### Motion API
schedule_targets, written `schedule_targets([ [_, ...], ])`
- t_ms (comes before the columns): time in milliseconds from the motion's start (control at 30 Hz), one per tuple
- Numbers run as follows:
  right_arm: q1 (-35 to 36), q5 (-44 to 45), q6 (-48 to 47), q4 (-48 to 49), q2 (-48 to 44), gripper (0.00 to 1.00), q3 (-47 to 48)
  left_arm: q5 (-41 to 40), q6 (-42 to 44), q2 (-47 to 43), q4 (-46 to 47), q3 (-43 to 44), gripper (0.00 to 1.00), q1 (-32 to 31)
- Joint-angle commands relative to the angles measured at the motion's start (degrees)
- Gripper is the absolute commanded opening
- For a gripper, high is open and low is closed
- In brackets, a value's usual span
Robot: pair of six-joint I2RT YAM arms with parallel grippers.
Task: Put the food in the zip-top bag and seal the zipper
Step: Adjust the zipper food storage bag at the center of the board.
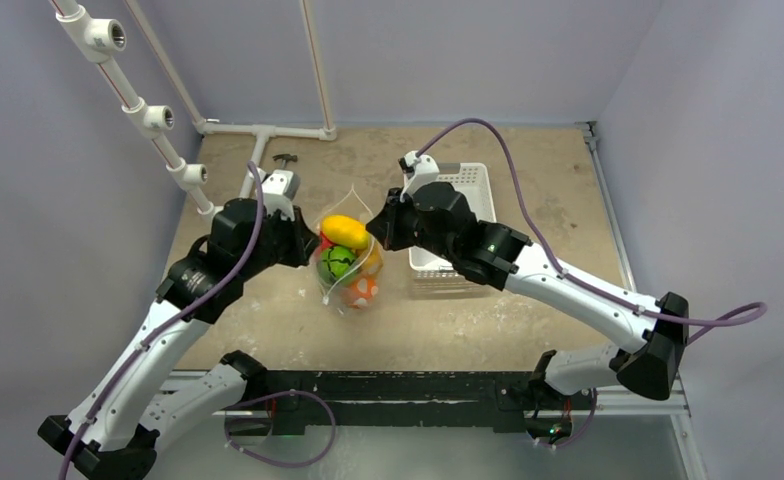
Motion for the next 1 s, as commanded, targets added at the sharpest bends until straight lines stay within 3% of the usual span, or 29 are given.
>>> schedule_targets([
  [0, -0.8, -4.5, -4.6, 6.4, -0.8, 0.00, 0.2, 3.4, -5.8, 0.2, 3.3, -2.0, 0.00, -0.1],
  [267, -3.3, -7.8, -9.5, 13.0, 4.0, 0.00, -5.0, 6.5, -14.8, 0.5, 16.4, -16.5, 0.00, -0.1],
  [733, -3.4, -11.3, -19.9, 13.5, 6.6, 0.00, 3.7, 8.6, -21.0, -0.9, 21.2, -15.1, 0.00, -0.1],
  [967, -3.3, -16.3, -20.1, 19.5, 9.6, 0.00, -0.5, 9.8, -25.2, -0.2, 27.6, -20.8, 0.00, -0.1],
])
